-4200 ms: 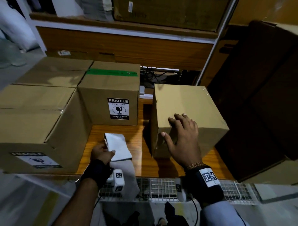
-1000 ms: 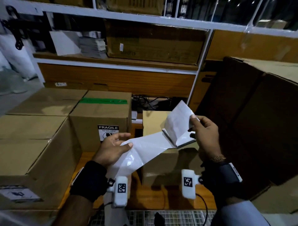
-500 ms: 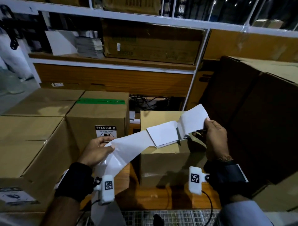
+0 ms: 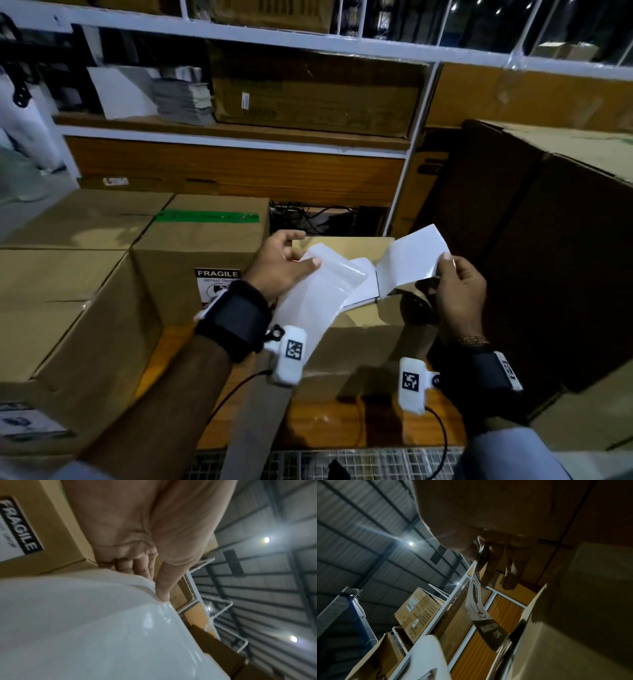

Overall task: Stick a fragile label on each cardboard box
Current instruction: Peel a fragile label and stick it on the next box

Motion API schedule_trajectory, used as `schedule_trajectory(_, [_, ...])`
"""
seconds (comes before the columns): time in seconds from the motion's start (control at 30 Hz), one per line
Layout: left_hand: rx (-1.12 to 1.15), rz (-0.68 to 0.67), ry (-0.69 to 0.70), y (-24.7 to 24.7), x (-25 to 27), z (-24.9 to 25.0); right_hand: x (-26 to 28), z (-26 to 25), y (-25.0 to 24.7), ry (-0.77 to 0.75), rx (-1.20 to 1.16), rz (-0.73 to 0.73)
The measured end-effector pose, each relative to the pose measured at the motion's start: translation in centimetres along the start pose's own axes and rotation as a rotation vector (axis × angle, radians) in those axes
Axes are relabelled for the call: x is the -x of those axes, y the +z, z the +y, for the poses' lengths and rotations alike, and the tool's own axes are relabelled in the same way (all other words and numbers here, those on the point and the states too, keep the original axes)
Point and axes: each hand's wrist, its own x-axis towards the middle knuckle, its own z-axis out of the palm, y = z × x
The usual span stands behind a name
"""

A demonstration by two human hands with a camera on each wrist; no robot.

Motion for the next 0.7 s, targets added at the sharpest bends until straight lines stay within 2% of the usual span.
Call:
schedule_trajectory(0.17, [-0.383, 0.106, 0.021, 4.2, -3.9, -2.7, -0.1, -0.2, -1.1, -0.168, 0.167, 0.085])
schedule_trajectory(0.27, [-0.768, 0.177, 0.015, 5.7, -4.2, -3.2, 0.2, -1.0, -1.9, -0.286, 0.247, 0.127])
schedule_trajectory(0.3, [-0.826, 0.168, 0.004, 6.0, -4.2, -3.3, 0.3, -1.3, -2.1, -0.33, 0.263, 0.126])
schedule_trajectory(0.37, [-0.843, 0.13, -0.006, 6.4, -4.4, -3.5, 0.3, -1.6, -2.6, -0.387, 0.295, 0.114])
schedule_trajectory(0.5, [-0.855, 0.115, 0.041, 6.4, -4.6, -3.9, 0.1, -1.2, -2.7, -0.378, 0.328, 0.091])
schedule_trajectory(0.7, [-0.742, 0.054, -0.052, 5.5, -4.2, -3.2, 0.1, -0.4, -1.9, -0.362, 0.307, 0.054])
